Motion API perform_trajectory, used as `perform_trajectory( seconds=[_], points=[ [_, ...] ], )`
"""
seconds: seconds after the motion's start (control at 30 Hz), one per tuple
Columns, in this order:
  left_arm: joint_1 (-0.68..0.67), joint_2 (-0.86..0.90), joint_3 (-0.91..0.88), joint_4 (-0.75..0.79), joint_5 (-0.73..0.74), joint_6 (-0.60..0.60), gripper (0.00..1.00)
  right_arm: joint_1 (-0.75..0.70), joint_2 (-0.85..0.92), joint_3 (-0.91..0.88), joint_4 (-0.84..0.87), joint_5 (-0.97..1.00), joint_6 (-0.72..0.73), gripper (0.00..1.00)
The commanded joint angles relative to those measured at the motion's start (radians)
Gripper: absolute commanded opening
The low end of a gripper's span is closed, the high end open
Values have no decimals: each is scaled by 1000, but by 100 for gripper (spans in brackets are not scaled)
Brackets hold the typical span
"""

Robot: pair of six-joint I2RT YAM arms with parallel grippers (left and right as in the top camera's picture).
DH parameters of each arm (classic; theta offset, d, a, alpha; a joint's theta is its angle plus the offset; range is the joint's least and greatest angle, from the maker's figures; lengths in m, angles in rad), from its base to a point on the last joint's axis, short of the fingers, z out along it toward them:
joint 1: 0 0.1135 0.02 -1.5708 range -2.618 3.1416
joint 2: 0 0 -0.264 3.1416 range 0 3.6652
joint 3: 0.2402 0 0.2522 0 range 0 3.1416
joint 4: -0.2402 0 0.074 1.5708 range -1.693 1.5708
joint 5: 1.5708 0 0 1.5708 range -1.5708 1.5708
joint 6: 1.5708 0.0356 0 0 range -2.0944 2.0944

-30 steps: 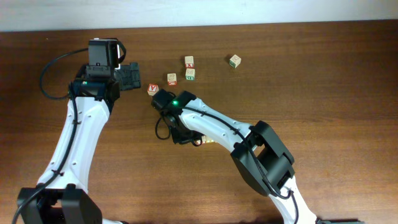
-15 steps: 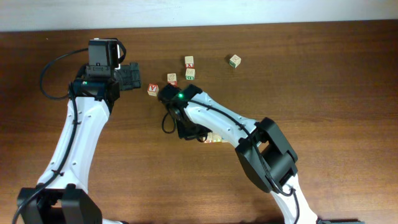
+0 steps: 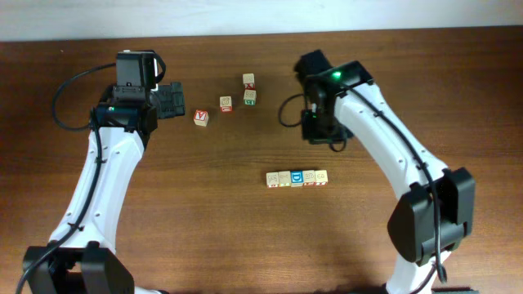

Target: Rotate 5 blocks

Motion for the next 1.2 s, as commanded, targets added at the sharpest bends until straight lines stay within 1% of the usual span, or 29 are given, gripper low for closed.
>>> perform_trajectory(
  seconds=[0.0,0.03,0.07,0.2,0.27,0.47,0.5,0.53,0.7,0.73,0.83,0.97,1.17],
  points=[
    [3,5,21,2,-14,-10,99,-72,7,-124,47,-49,-51,22],
    [3,5,21,2,-14,-10,99,-92,7,-177,92,-106,-94,22],
    [3,5,21,2,-14,-10,99,-100,7,-228,142,-156,-107,22],
    [3,5,21,2,-14,-10,99,-102,7,-359,238,-182,-95,22],
    [3,5,21,2,-14,-10,99,-103,7,-386,256,-182,-95,22],
    [3,5,21,2,-14,-10,99,-104,7,-396,274,-175,-95,21],
    [3,5,21,2,-14,-10,99,-104,5,-394,278,-191,-95,13],
    [3,5,21,2,-14,-10,99,-104,-7,-386,286,-217,-95,13],
    [3,5,21,2,-14,-10,99,-117,-136,-345,266,-217,-94,14],
    [3,5,21,2,-14,-10,99,-126,-146,-345,249,-199,-94,16],
    [3,5,21,2,-14,-10,99,-143,-136,-365,227,-151,-95,17],
    [3,5,21,2,-14,-10,99,-142,-99,-441,298,-163,-95,13],
    [3,5,21,2,-13,-10,99,-143,-95,-531,394,-168,-95,12]
  ],
)
